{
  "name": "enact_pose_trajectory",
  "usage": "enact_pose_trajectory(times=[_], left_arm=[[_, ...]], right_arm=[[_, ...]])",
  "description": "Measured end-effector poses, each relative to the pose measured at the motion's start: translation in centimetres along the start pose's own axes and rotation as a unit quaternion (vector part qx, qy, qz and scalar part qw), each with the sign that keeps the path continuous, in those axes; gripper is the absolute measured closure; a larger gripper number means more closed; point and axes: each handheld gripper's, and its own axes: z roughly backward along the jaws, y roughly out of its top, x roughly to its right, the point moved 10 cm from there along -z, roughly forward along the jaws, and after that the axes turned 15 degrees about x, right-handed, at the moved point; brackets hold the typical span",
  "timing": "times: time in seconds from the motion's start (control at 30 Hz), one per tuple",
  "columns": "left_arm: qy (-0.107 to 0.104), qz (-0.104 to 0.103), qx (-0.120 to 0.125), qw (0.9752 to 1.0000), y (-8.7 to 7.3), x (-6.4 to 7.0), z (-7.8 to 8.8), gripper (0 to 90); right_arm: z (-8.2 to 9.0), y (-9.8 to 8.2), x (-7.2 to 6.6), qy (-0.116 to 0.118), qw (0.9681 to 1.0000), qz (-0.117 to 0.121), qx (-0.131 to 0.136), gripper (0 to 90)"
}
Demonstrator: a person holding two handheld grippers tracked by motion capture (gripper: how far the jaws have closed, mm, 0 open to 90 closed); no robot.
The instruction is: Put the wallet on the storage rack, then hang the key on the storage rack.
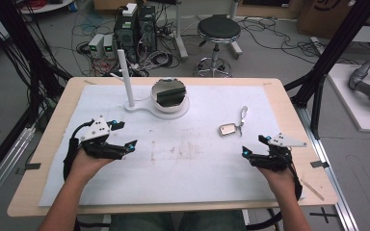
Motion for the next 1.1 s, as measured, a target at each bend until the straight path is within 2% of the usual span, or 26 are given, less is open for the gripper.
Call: enact_pose_trajectory(times=[0.13, 0.3, 0.5, 0.73, 1.0, 1.1], left_arm=[[0.015, 0.009, 0.018, 0.9997, 0.3, -0.6, 0.5, 20.2], [0.021, 0.015, 0.03, 0.9992, 0.4, -1.1, 0.8, 20.2], [0.024, 0.021, 0.029, 0.9991, 0.0, -1.5, 0.9, 20.2], [0.032, 0.019, 0.041, 0.9984, 0.4, -2.0, 1.3, 20.2], [0.041, 0.022, 0.044, 0.998, 0.2, -2.4, 1.4, 20.2], [0.041, 0.017, 0.042, 0.9981, 0.2, -2.4, 1.5, 20.2]], right_arm=[[0.1, 0.2, 0.0, -0.001, 1.0, -0.002, 0.004, 19.0], [0.1, 0.4, -0.1, 0.001, 1.0, 0.001, 0.005, 19.1], [-0.2, 0.5, -0.4, -0.005, 1.0, 0.0, 0.003, 19.1], [-0.9, 0.7, -0.1, -0.018, 0.9998, 0.0, -0.001, 19.1], [-4.2, 1.9, 1.0, -0.056, 0.9981, 0.001, -0.024, 19.1], [-5.8, 2.2, 1.8, -0.075, 0.9962, 0.0, -0.045, 19.1]])
